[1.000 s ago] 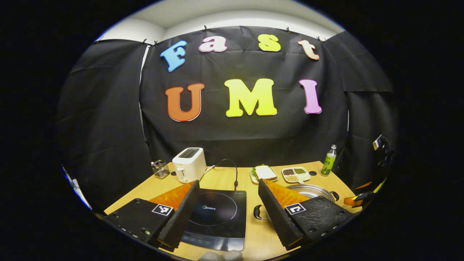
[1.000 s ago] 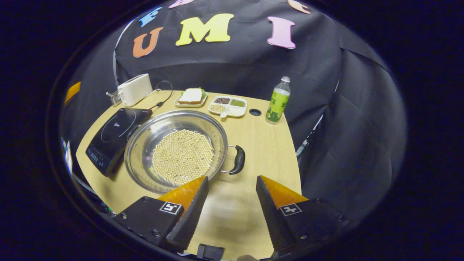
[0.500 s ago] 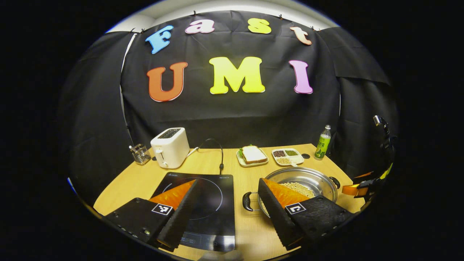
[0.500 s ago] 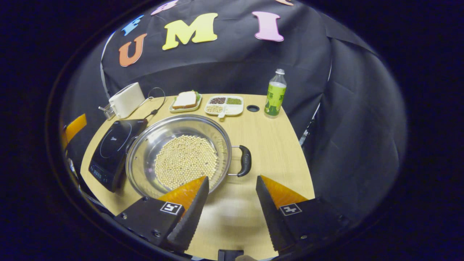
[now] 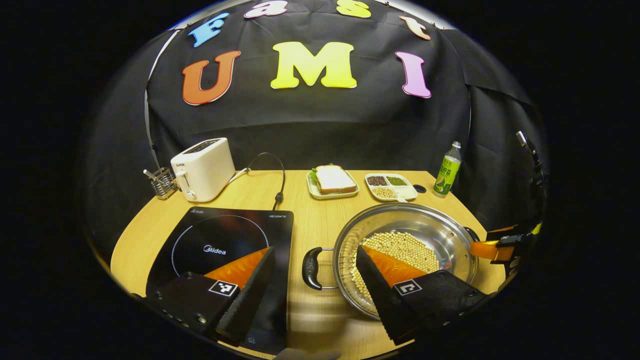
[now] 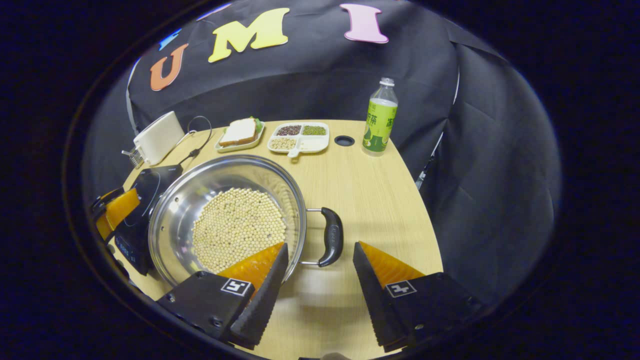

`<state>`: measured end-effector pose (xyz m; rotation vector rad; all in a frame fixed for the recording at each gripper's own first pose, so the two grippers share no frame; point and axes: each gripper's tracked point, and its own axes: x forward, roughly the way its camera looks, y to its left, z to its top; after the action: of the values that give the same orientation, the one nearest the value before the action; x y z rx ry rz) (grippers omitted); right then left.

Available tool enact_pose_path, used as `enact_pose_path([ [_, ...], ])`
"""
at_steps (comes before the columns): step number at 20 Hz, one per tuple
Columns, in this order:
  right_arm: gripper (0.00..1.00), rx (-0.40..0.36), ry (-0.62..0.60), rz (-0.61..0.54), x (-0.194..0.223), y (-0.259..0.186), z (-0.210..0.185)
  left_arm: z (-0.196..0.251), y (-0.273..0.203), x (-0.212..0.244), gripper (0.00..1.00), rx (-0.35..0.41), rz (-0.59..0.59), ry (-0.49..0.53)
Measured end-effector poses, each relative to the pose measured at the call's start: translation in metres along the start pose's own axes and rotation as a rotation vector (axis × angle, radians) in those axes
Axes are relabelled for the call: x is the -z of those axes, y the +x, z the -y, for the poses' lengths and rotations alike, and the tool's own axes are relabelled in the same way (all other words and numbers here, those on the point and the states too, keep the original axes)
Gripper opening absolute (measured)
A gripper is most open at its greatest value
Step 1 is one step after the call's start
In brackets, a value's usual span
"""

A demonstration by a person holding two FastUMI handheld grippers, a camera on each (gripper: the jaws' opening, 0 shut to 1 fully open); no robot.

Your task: First push the handle of the pot to place it horizontally, then grasp the pot with both hands and set it on the induction cooktop.

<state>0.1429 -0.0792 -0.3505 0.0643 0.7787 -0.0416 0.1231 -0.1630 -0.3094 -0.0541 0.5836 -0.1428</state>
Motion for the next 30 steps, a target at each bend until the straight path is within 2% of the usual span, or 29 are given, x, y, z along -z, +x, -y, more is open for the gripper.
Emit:
enact_pose_path([
  [6, 0.87, -0.022, -0.028, -0.033, 0.001, 0.022, -0.007, 0.017, 0.037, 0.026, 0.97, 0.027, -0.076, -0.024],
  [7, 0.83, -0.02, -0.036, -0.035, 0.0, 0.025, -0.008, 0.017, 0.041, 0.029, 0.97, 0.028, -0.087, -0.023],
  [10, 0.87, -0.021, -0.053, -0.045, -0.001, 0.032, -0.008, 0.019, 0.051, 0.038, 0.99, 0.026, -0.115, -0.022],
  [11, 0.87, -0.027, -0.053, -0.052, -0.001, 0.035, -0.008, 0.019, 0.053, 0.039, 0.9, 0.024, -0.123, -0.025],
  [12, 0.87, -0.028, -0.05, -0.055, -0.001, 0.036, -0.008, 0.02, 0.055, 0.041, 0.98, 0.024, -0.129, -0.024],
  [13, 0.87, -0.029, -0.049, -0.063, 0.0, 0.038, -0.009, 0.019, 0.056, 0.042, 0.98, 0.022, -0.135, -0.027],
  [14, 0.86, -0.028, -0.051, -0.069, 0.001, 0.04, -0.009, 0.019, 0.057, 0.044, 0.88, 0.019, -0.14, -0.024],
  [15, 0.82, -0.027, -0.055, -0.078, 0.002, 0.041, -0.009, 0.018, 0.058, 0.044, 0.98, 0.015, -0.144, -0.021],
  [16, 0.82, -0.025, -0.062, -0.084, 0.003, 0.042, -0.009, 0.018, 0.059, 0.046, 0.95, 0.01, -0.149, -0.019],
  [18, 0.72, -0.019, -0.058, -0.09, 0.003, 0.043, -0.008, 0.013, 0.06, 0.049, 0.93, -0.017, -0.163, -0.005],
  [21, 0.72, -0.016, -0.044, -0.109, 0.004, 0.043, -0.009, 0.007, 0.063, 0.053, 0.82, -0.036, -0.18, -0.001],
  [22, 0.7, -0.012, -0.036, -0.121, 0.004, 0.042, -0.009, 0.005, 0.061, 0.054, 0.85, -0.037, -0.186, 0.002],
  [24, 0.65, -0.009, -0.016, -0.142, 0.004, 0.042, -0.01, 0.006, 0.061, 0.052, 0.69, -0.029, -0.199, -0.008],
  [25, 0.64, -0.013, 0.002, -0.145, 0.003, 0.039, -0.011, 0.005, 0.06, 0.053, 0.77, -0.025, -0.218, -0.031],
  [26, 0.61, -0.019, 0.004, -0.145, 0.002, 0.036, -0.012, 0.004, 0.059, 0.053, 0.66, -0.016, -0.227, -0.043],
  [28, 0.58, -0.022, -0.002, -0.131, -0.004, 0.029, -0.014, 0.001, 0.051, 0.048, 0.64, -0.007, -0.221, -0.044],
  [29, 0.58, -0.023, -0.01, -0.122, -0.006, 0.021, -0.017, -0.001, 0.048, 0.042, 0.75, -0.006, -0.208, -0.031],
  [30, 0.58, -0.023, -0.009, -0.114, -0.011, 0.014, -0.021, -0.005, 0.044, 0.038, 0.64, -0.007, -0.196, -0.024],
])
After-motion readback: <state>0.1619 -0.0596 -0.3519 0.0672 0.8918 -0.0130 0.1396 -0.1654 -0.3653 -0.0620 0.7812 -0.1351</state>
